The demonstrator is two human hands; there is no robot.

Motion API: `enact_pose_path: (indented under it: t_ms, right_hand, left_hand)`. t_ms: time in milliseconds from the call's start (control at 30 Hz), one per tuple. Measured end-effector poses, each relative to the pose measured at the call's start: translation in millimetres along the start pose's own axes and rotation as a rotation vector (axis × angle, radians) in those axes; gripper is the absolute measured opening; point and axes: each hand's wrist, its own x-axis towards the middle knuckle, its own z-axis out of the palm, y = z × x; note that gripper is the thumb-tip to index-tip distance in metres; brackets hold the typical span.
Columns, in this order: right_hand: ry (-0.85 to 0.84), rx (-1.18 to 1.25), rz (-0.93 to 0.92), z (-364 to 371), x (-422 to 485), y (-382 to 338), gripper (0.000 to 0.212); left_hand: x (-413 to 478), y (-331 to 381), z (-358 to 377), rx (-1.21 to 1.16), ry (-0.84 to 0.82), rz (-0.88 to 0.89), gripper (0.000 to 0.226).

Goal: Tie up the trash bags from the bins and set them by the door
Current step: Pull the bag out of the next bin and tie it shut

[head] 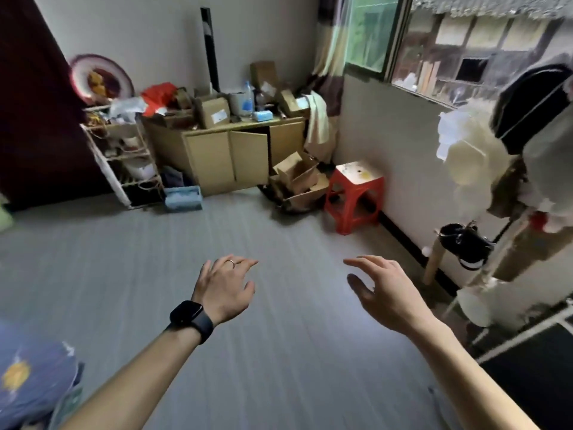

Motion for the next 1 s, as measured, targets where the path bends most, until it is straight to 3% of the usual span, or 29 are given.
enact_pose_path:
  t_ms: [533, 800, 1000]
  right_hand:
    - [-0.266, -0.021, -0.527, 139.5, 417.0, -175.6, 0.036]
    - [-0.454, 0.002, -0.806, 240.9, 567.3, -341.6, 0.035]
    - [-0.531, 0.027, -0.936, 350.6, 659.9, -504.4, 0.034]
  left_hand:
    - [176.4, -257.5, 17.5, -0.063, 0.114, -0.519, 0.055]
    - [202.6, -412.8, -6.1, -0.053, 0.191, -0.828, 0.054]
    - [210.7, -590.1, -23.9, -0.015, 0.229, -0.96, 0.054]
